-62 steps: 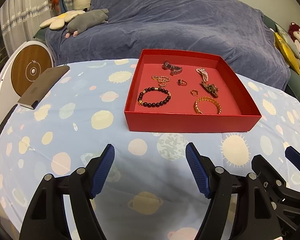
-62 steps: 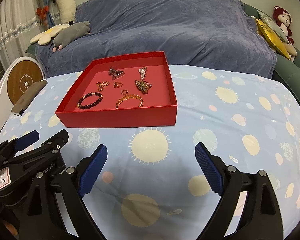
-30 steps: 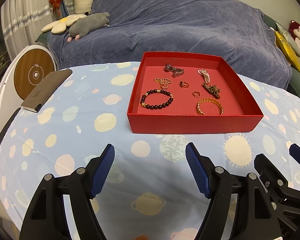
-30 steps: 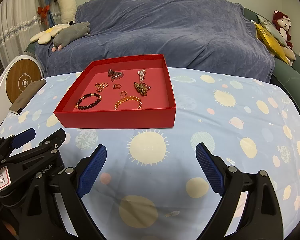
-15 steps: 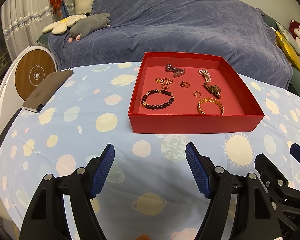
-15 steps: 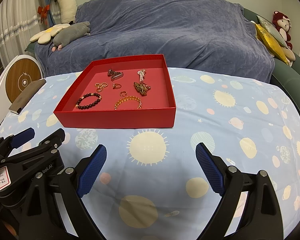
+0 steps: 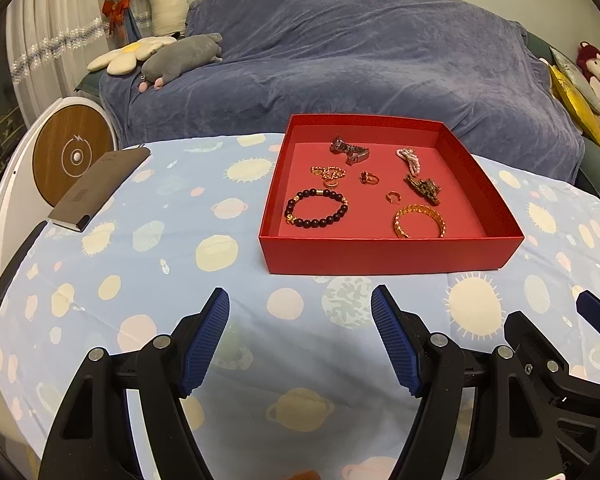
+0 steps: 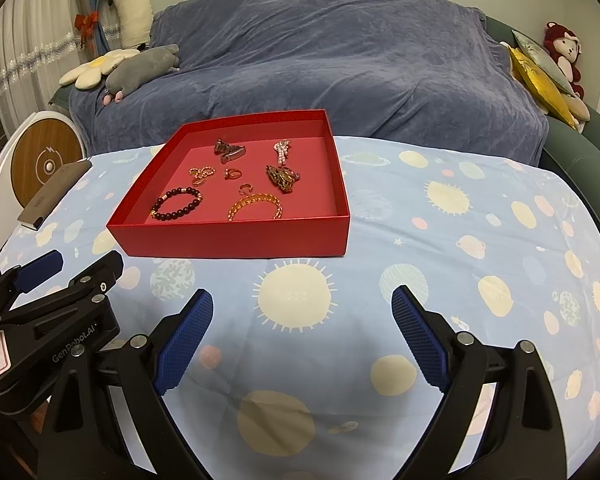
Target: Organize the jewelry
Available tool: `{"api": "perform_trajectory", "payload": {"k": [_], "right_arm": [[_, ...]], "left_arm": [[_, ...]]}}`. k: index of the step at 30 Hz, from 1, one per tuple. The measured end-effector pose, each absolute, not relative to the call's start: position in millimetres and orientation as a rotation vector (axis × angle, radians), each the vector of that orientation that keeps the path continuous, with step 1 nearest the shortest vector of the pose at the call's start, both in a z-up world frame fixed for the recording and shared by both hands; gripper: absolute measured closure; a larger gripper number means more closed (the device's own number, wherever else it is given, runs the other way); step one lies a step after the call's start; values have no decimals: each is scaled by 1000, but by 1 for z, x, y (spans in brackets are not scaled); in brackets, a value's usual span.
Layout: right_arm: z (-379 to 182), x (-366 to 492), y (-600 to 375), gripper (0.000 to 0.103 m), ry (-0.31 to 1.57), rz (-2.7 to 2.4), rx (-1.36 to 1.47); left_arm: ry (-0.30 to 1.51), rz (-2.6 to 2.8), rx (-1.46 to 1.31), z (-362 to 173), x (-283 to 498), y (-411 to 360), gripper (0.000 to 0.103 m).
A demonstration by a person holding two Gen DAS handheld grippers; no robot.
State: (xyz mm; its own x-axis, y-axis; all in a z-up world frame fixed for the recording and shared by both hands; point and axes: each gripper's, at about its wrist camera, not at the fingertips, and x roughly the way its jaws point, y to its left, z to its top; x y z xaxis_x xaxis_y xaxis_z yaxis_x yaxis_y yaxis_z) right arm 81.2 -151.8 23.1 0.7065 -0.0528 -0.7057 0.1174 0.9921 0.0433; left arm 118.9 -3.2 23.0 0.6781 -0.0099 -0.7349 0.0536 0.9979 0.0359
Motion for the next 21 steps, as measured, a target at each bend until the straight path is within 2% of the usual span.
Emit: {"api": "perform_trajectory", "payload": {"k": [21], "right_arm": [[22,80,-150,14,783,-92,82]], "left_arm": [[851,-49,58,19,120,-5,31]]}}
